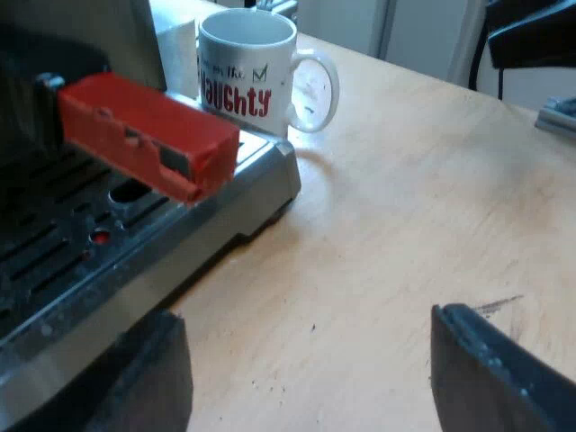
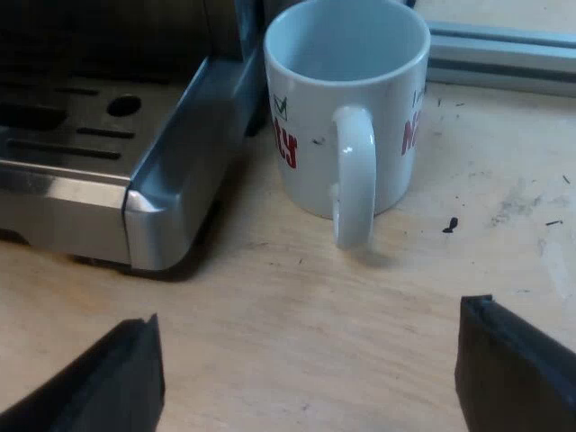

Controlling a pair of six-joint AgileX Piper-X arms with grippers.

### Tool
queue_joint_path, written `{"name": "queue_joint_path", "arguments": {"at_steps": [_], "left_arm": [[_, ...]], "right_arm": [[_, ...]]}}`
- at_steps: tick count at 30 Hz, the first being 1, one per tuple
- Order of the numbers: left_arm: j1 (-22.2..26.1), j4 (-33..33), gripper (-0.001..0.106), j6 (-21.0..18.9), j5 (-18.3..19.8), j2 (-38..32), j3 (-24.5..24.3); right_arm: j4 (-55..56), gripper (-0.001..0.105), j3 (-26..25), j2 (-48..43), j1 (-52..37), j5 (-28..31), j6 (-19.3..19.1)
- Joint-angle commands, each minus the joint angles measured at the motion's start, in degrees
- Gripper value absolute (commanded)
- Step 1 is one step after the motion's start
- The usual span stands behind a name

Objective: Place mug into machine

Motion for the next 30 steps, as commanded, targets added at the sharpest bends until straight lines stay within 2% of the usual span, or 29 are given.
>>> {"name": "queue_joint_path", "arguments": {"at_steps": [1,6,9,13,14,22,30], "left_arm": [[-0.2,-1.4,0.06,-0.6,0.4,1.1,-0.1],[-0.2,-1.9,0.06,0.2,0.4,1.8,-0.1],[-0.2,-1.9,0.059,2.7,0.4,1.8,-0.1],[-0.2,-1.7,0.059,3.8,0.4,1.8,0.0],[-0.2,-1.9,0.059,5.6,0.4,1.8,0.9],[-0.2,-2.5,0.059,5.6,0.4,1.8,1.0],[-0.2,-2.5,0.059,5.5,0.4,1.8,1.0]], "right_arm": [[-5.2,0.069,2.2,-0.1,0.0,0.1,-0.2],[-14.0,0.069,8.1,0.7,0.0,0.3,2.5],[-17.9,0.069,10.6,2.2,0.0,0.3,2.7],[-23.3,0.069,12.2,4.8,0.0,1.2,2.9],[-26.5,0.069,12.8,6.5,0.0,1.5,3.0],[-37.8,0.069,13.7,18.9,0.0,2.4,3.3],[-54.7,0.069,13.7,36.6,0.0,2.4,3.9]]}}
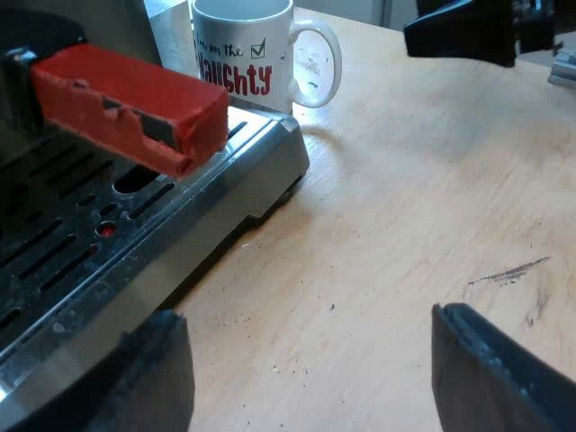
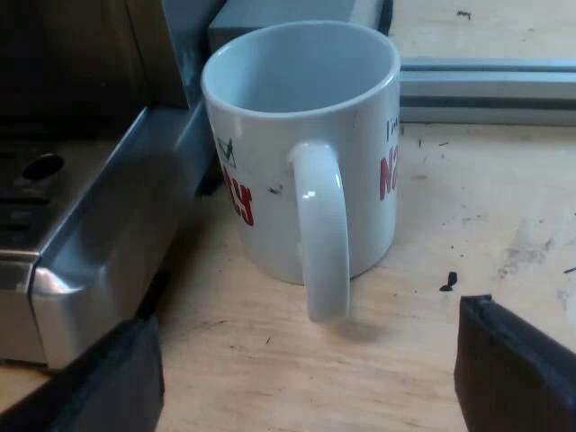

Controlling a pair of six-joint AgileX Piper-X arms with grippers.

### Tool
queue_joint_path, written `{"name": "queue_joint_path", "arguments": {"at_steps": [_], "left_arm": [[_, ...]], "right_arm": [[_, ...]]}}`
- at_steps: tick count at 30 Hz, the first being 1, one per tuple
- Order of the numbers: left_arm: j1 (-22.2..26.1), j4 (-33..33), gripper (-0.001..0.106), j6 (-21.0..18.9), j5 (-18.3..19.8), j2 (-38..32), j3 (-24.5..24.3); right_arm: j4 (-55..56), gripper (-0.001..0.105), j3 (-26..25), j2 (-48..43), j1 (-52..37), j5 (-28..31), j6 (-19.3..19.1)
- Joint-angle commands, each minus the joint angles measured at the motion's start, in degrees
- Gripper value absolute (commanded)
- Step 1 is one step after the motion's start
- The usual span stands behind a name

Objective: Place mug into machine

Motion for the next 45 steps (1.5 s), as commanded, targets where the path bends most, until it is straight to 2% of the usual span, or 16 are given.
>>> {"name": "queue_joint_path", "arguments": {"at_steps": [1,6,10,21,30,37,40,45], "left_arm": [[-0.2,-0.7,0.059,-0.2,0.4,-0.1,-0.1],[-0.2,-0.7,0.059,-0.4,0.4,-0.1,-0.1],[-0.2,-0.7,0.059,-0.5,0.4,-0.1,-0.1],[-0.2,-0.7,0.059,-0.7,0.4,-0.1,-0.1],[-0.2,-0.7,0.059,-0.7,0.4,-0.1,-0.1],[-0.2,-0.7,0.059,-0.7,0.4,-0.1,-0.1],[-0.2,-0.7,0.059,-0.7,0.4,-0.1,-0.1],[-0.2,-0.7,0.059,-0.7,0.4,-0.1,-0.1]], "right_arm": [[-4.9,0.069,3.1,4.4,0.0,-0.1,0.2],[-15.6,0.069,2.8,14.0,0.0,-0.1,1.4],[-19.7,0.069,1.0,20.1,0.0,-0.1,1.6],[-21.5,0.069,-9.7,34.6,0.0,-0.1,1.6],[-21.5,0.069,-14.9,41.0,0.0,-0.1,1.6],[-21.6,0.067,-15.1,42.0,0.0,-0.1,1.6],[-21.8,0.055,-15.1,42.0,0.0,-0.1,1.6],[-22.8,0.017,-15.3,42.0,0.0,-3.5,1.6]]}}
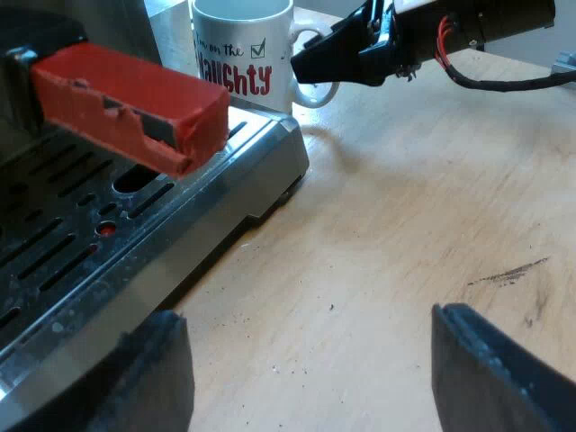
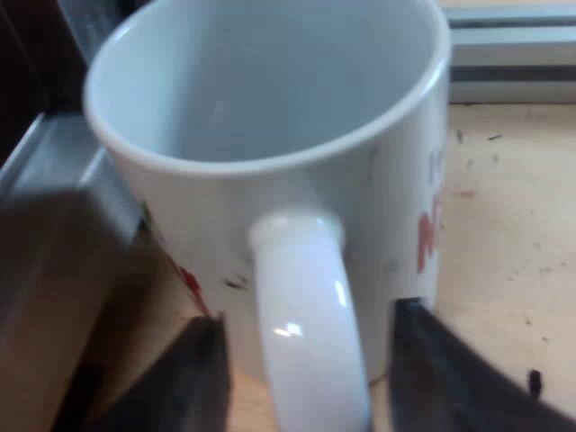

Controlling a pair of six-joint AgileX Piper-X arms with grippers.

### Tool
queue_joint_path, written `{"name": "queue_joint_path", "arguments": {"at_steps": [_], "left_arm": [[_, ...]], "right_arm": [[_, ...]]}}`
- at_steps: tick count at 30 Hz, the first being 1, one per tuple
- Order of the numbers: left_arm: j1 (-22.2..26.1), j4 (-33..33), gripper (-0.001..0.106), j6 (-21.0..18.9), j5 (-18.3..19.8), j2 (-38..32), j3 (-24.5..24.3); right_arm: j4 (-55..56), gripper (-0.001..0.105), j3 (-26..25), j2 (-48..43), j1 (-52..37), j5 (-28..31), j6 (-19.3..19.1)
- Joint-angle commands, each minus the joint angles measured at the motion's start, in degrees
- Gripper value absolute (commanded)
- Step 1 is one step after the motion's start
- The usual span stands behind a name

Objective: Place mug into machine

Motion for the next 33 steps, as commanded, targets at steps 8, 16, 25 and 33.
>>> {"name": "queue_joint_path", "arguments": {"at_steps": [8,16,25,33], "left_arm": [[-0.2,-1.1,0.059,-0.6,0.1,-0.1,-0.6],[-0.2,-0.1,0.06,-2.2,-7.5,-0.1,-0.8],[-0.1,-1.3,0.06,-2.6,-17.3,-0.1,-0.8],[-0.1,-1.3,0.059,0.1,-17.3,-0.5,-0.8]], "right_arm": [[-0.3,0.0,-0.4,-1.2,0.0,-2.7,-2.2],[12.0,0.0,-0.4,-10.7,0.0,-2.2,-3.7],[24.1,0.0,-0.4,-27.8,0.0,-2.9,-3.7],[44.1,0.0,-0.4,-45.7,0.2,-5.0,-6.3]]}}
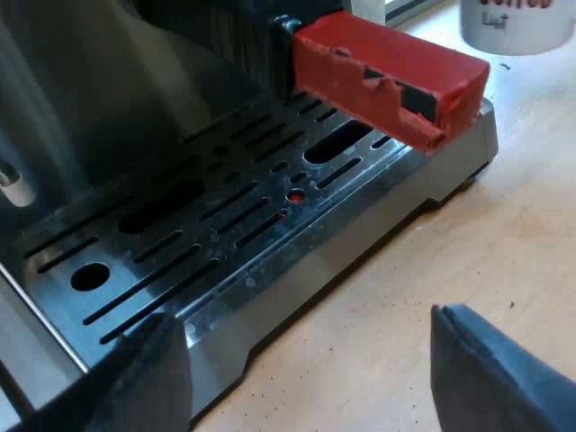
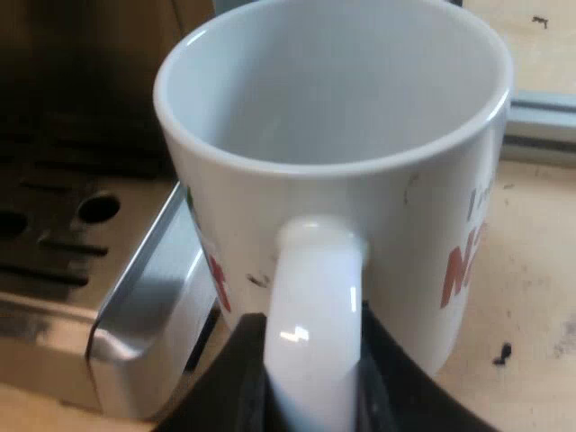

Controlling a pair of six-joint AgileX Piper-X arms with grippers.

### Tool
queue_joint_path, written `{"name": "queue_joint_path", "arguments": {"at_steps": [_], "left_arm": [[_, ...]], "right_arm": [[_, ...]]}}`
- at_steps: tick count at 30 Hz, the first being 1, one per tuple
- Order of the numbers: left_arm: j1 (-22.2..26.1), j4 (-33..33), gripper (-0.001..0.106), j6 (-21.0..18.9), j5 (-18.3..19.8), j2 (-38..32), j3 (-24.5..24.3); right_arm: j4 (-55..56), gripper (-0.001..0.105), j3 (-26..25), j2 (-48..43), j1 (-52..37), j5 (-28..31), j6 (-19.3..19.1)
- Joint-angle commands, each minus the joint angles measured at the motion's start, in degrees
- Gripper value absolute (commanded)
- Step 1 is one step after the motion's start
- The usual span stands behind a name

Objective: Place mug into machine

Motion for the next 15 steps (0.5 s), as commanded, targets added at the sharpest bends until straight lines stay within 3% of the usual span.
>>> {"name": "queue_joint_path", "arguments": {"at_steps": [1,9,15], "left_arm": [[-0.1,-0.8,0.059,0.3,-0.6,-0.8,-0.6],[-0.1,7.2,0.059,0.3,-1.2,-9.4,-2.6],[-0.1,9.2,0.059,0.2,-1.2,-12.9,-2.7]], "right_arm": [[3.2,0.0,-0.6,-4.6,0.1,-2.1,-1.1],[17.7,0.0,-0.9,-19.5,0.1,-8.4,-1.1],[25.0,0.0,-2.3,-24.0,3.4,-10.4,-2.2]]}}
